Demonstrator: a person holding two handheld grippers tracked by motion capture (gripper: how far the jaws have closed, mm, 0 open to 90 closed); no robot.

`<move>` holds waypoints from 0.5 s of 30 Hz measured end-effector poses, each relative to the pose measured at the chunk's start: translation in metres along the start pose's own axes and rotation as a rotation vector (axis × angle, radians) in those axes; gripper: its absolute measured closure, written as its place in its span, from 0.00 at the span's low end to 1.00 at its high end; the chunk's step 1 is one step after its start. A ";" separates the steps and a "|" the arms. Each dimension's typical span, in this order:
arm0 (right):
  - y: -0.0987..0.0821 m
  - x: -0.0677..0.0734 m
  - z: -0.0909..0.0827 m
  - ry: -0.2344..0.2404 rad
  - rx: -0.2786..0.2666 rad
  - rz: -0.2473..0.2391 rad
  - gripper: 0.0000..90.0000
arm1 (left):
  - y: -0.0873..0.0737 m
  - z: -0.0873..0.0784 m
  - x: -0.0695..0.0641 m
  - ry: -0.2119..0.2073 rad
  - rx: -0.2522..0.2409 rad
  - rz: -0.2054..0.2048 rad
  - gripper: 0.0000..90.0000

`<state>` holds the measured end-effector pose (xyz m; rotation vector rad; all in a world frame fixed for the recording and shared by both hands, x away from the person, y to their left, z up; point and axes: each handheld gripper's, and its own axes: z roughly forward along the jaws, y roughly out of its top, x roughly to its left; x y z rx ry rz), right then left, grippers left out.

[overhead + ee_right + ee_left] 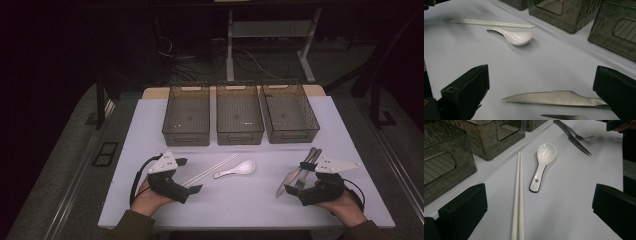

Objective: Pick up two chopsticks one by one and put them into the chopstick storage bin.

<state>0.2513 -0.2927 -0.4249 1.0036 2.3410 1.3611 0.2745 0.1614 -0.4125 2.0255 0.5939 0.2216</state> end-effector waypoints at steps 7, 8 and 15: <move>0.000 0.000 -0.001 0.015 0.002 0.009 0.01 | 0.001 0.001 -0.002 -0.007 0.010 0.007 0.00; 0.000 0.000 -0.001 0.017 0.001 0.010 0.01 | 0.001 0.001 -0.002 -0.007 0.012 0.008 0.00; 0.000 -0.001 0.000 0.031 0.007 0.011 0.01 | 0.005 0.001 -0.003 -0.002 0.011 0.012 0.00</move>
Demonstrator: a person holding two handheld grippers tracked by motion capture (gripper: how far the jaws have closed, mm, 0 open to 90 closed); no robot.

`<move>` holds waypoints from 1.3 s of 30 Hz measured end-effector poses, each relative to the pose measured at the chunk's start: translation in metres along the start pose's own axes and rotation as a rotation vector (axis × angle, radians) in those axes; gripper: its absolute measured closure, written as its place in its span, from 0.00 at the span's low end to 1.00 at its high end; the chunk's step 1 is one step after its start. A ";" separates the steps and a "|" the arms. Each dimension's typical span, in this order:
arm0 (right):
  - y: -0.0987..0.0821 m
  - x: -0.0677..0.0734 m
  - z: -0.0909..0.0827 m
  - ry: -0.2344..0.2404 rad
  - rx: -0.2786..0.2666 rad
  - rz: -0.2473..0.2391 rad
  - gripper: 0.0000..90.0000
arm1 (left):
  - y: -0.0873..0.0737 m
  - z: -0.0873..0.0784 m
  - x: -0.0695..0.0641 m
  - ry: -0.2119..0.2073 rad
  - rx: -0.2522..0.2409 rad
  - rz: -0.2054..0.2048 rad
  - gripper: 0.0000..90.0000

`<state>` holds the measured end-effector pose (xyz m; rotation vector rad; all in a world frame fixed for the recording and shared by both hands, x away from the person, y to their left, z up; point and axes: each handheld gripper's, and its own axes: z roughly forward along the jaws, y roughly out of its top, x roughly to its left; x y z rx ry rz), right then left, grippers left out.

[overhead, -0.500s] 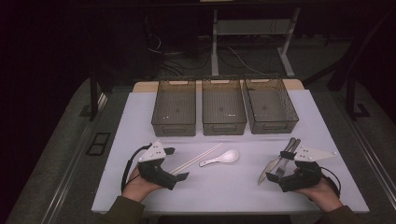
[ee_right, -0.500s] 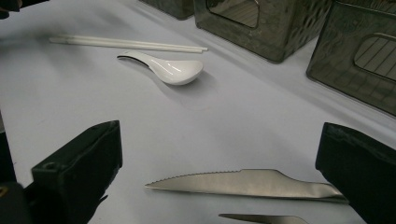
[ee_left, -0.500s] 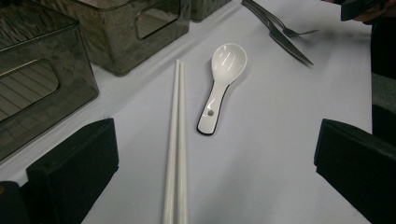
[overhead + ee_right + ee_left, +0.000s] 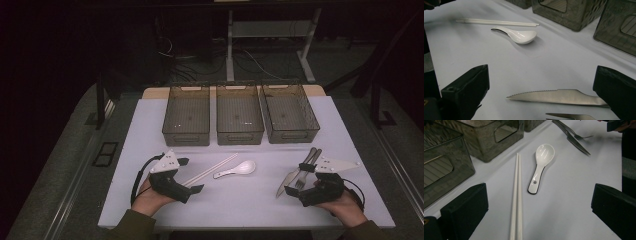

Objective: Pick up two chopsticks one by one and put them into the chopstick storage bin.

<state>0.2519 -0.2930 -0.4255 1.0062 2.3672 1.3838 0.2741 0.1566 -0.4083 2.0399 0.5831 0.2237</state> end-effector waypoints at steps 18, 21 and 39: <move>0.000 0.001 0.000 0.020 -0.003 0.005 0.01 | 0.018 0.010 0.006 -0.022 -0.013 0.021 0.02; 0.000 0.001 -0.001 0.018 -0.009 0.006 0.01 | 0.020 0.012 0.007 -0.023 -0.016 0.020 0.02; 0.000 0.000 0.002 0.013 -0.005 0.012 0.01 | 0.037 0.027 0.020 -0.053 -0.034 0.023 0.12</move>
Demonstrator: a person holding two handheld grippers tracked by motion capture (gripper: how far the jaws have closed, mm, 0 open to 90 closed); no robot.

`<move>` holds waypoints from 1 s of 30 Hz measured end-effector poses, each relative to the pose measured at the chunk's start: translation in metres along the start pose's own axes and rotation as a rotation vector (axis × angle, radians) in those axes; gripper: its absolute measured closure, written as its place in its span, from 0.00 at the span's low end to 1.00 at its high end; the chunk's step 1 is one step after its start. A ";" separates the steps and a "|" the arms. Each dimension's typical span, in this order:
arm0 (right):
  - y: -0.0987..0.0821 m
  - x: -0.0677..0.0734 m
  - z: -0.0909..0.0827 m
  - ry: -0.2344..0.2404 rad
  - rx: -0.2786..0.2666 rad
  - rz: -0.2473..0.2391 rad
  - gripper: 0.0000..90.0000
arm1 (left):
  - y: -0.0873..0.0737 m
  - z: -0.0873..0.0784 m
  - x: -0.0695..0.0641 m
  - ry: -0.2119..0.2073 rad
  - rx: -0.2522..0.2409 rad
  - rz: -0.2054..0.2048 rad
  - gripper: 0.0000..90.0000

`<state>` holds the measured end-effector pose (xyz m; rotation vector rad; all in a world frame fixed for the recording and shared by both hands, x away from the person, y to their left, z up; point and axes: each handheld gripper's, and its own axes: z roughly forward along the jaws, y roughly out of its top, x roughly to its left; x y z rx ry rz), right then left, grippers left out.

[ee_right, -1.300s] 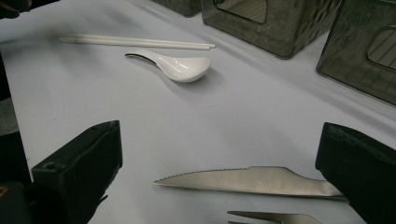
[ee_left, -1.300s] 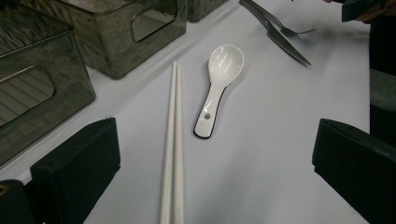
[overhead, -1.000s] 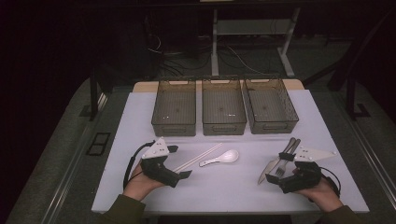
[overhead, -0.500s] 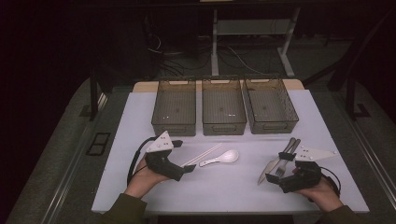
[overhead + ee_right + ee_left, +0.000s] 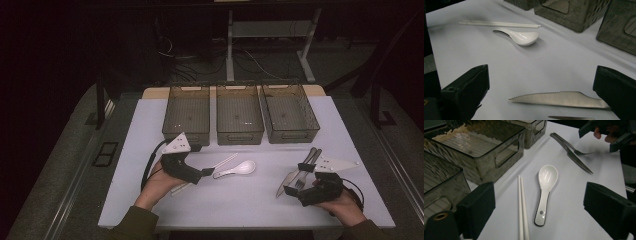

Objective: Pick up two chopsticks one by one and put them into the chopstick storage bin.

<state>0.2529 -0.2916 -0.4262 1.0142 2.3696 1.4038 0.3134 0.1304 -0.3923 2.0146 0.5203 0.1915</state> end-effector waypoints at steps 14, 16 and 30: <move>0.000 0.000 0.000 -0.003 0.001 0.001 0.01 | 0.005 0.017 0.013 -0.002 0.029 -0.007 0.23; 0.000 0.000 0.001 -0.007 0.000 -0.003 0.01 | 0.003 0.020 0.013 -0.001 0.032 -0.012 0.28; -0.001 0.001 0.001 -0.016 0.006 -0.008 0.01 | -0.008 0.027 0.016 0.033 0.126 -0.016 0.50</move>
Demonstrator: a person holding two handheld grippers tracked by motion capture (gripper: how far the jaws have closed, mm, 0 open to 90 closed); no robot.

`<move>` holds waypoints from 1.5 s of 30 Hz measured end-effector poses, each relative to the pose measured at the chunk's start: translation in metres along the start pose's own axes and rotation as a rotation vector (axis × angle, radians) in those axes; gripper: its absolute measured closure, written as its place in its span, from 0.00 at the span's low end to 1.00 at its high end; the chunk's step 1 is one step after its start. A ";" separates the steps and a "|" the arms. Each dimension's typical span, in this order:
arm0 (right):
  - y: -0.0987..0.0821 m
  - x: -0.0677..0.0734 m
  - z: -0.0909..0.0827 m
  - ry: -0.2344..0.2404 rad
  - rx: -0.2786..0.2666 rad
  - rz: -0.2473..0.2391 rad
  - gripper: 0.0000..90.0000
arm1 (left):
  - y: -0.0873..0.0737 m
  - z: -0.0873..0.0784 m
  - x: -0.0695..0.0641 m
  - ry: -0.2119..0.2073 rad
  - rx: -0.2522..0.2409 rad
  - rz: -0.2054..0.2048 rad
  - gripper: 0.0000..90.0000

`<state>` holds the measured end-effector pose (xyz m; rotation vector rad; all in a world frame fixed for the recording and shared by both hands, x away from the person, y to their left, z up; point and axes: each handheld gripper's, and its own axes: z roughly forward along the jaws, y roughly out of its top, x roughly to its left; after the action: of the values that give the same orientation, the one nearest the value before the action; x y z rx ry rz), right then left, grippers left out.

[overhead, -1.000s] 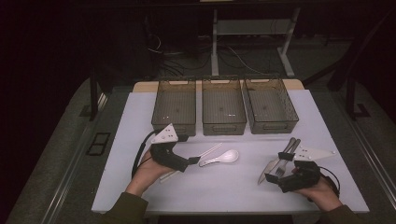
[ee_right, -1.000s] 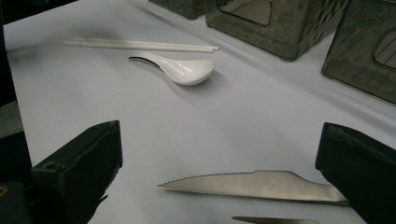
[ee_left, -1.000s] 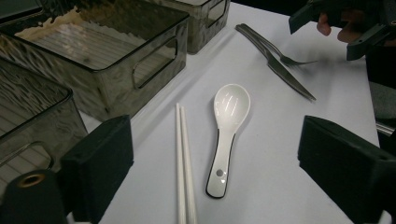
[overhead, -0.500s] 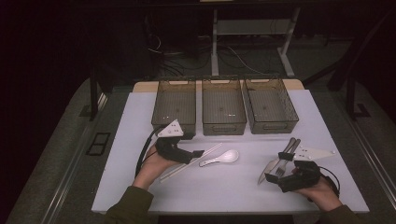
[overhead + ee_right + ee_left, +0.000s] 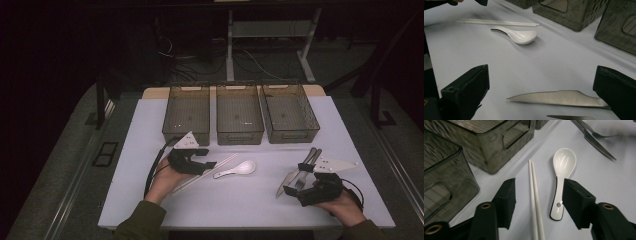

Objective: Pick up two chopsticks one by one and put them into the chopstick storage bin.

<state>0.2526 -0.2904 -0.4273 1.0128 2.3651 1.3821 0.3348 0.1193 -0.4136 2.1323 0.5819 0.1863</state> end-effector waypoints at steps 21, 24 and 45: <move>-0.001 0.001 0.001 -0.001 0.002 -0.015 0.01 | -0.011 0.013 0.002 -0.019 0.144 -0.010 0.80; -0.001 0.001 0.001 -0.001 0.002 -0.014 0.01 | -0.012 0.013 0.003 -0.020 0.147 -0.017 0.83; -0.001 0.002 0.001 -0.005 0.006 -0.020 0.01 | -0.017 0.016 0.005 -0.012 0.192 -0.038 0.90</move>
<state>0.2515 -0.2889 -0.4291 0.9897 2.3710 1.3648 0.3388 0.1183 -0.4371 2.3041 0.6552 0.0999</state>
